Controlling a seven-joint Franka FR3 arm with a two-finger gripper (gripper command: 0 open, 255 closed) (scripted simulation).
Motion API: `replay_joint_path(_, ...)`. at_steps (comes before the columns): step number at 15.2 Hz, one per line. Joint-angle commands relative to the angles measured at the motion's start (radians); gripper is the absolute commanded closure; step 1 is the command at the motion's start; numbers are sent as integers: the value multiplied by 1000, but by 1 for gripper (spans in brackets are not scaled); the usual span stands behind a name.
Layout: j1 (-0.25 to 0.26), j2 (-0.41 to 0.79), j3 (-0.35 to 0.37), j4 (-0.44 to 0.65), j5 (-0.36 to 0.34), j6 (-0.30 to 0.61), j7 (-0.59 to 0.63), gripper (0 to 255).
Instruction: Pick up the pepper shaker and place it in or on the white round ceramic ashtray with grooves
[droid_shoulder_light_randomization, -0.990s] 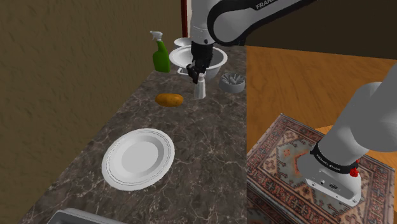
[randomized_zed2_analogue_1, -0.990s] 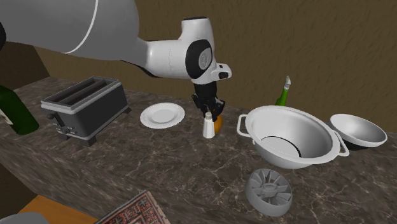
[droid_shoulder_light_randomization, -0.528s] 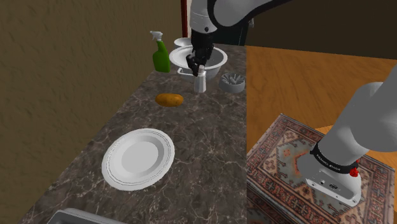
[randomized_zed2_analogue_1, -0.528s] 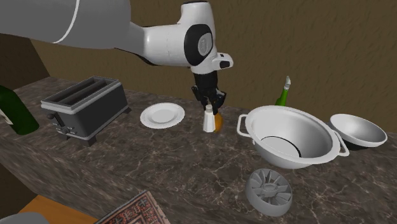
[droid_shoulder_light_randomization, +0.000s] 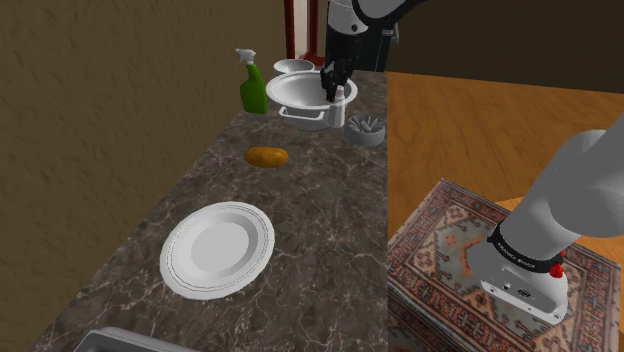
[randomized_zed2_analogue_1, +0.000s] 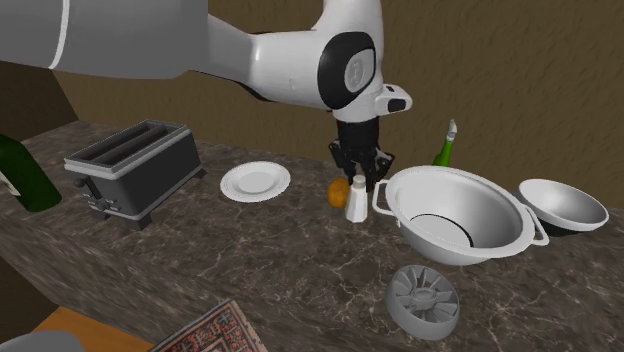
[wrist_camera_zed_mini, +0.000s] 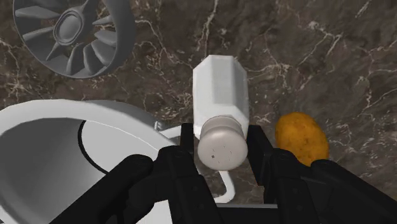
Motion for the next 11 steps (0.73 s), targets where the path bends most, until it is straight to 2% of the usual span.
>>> replay_joint_path(1, -21, -3, -31, 1, 3, 0, -55, 255)
replay_joint_path(11, -120, 8, -178, 54, 22, -27, -311, 255)
